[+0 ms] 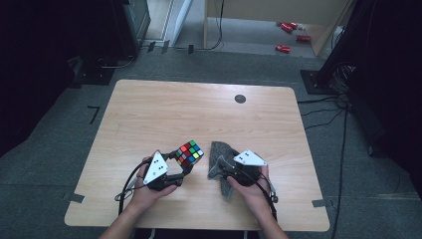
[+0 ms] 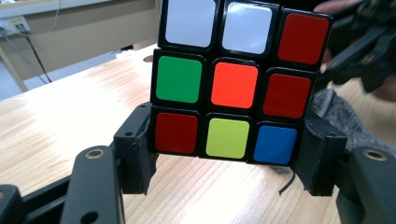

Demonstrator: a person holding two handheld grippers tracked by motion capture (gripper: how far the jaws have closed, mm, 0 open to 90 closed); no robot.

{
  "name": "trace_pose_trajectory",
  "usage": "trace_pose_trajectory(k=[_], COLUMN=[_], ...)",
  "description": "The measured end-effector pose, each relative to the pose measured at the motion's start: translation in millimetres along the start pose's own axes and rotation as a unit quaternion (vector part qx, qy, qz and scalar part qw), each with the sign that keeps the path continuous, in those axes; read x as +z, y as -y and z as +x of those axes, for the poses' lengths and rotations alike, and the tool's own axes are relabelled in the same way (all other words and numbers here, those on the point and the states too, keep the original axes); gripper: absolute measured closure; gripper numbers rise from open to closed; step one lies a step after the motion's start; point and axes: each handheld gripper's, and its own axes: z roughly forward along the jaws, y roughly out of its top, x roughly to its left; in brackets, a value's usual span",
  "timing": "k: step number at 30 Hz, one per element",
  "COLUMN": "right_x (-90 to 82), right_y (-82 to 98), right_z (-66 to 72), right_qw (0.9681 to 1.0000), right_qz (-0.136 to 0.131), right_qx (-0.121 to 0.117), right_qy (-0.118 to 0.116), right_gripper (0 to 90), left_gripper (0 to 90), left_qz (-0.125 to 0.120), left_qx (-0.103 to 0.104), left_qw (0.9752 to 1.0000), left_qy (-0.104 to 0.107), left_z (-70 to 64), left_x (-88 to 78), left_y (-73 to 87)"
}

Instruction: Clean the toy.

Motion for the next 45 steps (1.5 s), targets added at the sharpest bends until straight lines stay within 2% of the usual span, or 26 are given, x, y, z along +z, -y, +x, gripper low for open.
trace_pose_trajectory(k=[2,4,5,7,10,12,15,18,20,24,28,31,35,37,38,40,42,45], right_x=[3.4,7.6,9.6,14.9,19.9,19.0,15.9,10.5,3.7,-20.1,-45.9,-59.0,-65.2,-66.0,-65.5,-60.9,-57.6,-57.2], right_y=[3.1,5.9,6.8,8.7,12.3,10.8,9.7,7.8,2.7,-16.6,-35.4,-43.9,-48.0,-49.2,-49.3,-47.5,-44.4,-44.5], right_z=[-1.3,-1.6,-0.2,4.3,7.2,5.0,0.1,-2.0,-0.8,9.2,23.2,35.0,48.7,54.8,56.4,59.0,58.7,54.9], right_qw=[0.9998,0.9992,0.9988,0.9973,0.9959,0.9955,0.9956,0.9968,0.9981,0.9994,0.9959,0.9912,0.9852,0.9831,0.9828,0.9831,0.9828,0.9831], right_qz=[0.021,0.041,0.048,0.072,0.087,0.092,0.092,0.075,0.053,-0.013,-0.079,-0.113,-0.137,-0.140,-0.139,-0.131,-0.131,-0.131], right_qx=[-0.001,0.006,0.001,-0.013,-0.026,-0.024,-0.007,0.007,0.012,0.001,-0.017,-0.023,-0.040,-0.040,-0.040,-0.037,-0.028,-0.020], right_qy=[0.003,-0.004,0.000,0.006,0.004,-0.004,-0.018,-0.027,-0.028,-0.031,-0.040,-0.065,-0.095,-0.110,-0.115,-0.122,-0.127,-0.126], right_gripper=[40.7,47.5,51.2,53.0,57.5,67.4,74.4,76.3,76.4,76.4,76.4,76.4,76.3,76.2,76.2,76.1,76.0,75.9], left_gripper=[34.5,34.6,34.6,34.6,34.6,34.6,34.6,34.6,34.6,34.6,34.6,34.6,34.6,34.7,34.6,34.7,34.7,34.6], left_qz=[-0.008,-0.013,-0.017,-0.020,-0.021,-0.021,-0.017,-0.014,-0.010,-0.004,0.003,0.006,0.008,0.009,0.010,0.005,0.001,-0.007], left_qx=[-0.020,-0.035,-0.042,-0.051,-0.050,-0.049,-0.045,-0.041,-0.032,-0.019,-0.004,0.006,0.018,0.027,0.036,0.039,0.045,0.043], left_qw=[0.9998,0.9993,0.9990,0.9985,0.9985,0.9986,0.9988,0.9991,0.9994,0.9997,0.9997,0.9996,0.9991,0.9987,0.9983,0.9981,0.9982,0.9983], left_qy=[0.002,0.001,0.002,0.003,0.004,0.005,0.005,0.007,0.008,0.015,0.022,0.027,0.038,0.043,0.046,0.048,0.038,0.039], left_z=[4.9,9.4,11.1,13.5,13.5,12.4,11.1,10.0,8.1,2.5,-4.3,-10.0,-18.2,-22.7,-25.5,-28.7,-30.3,-29.5], left_x=[-2.1,-4.4,-5.4,-7.0,-7.8,-7.2,-6.2,-5.0,-4.2,-0.9,3.2,5.4,8.6,9.9,10.2,9.8,8.5,6.2], left_y=[0.3,0.6,0.7,0.7,0.5,0.8,1.3,2.0,2.3,3.0,3.8,3.7,4.1,3.7,3.1,1.7,1.4,0.5])
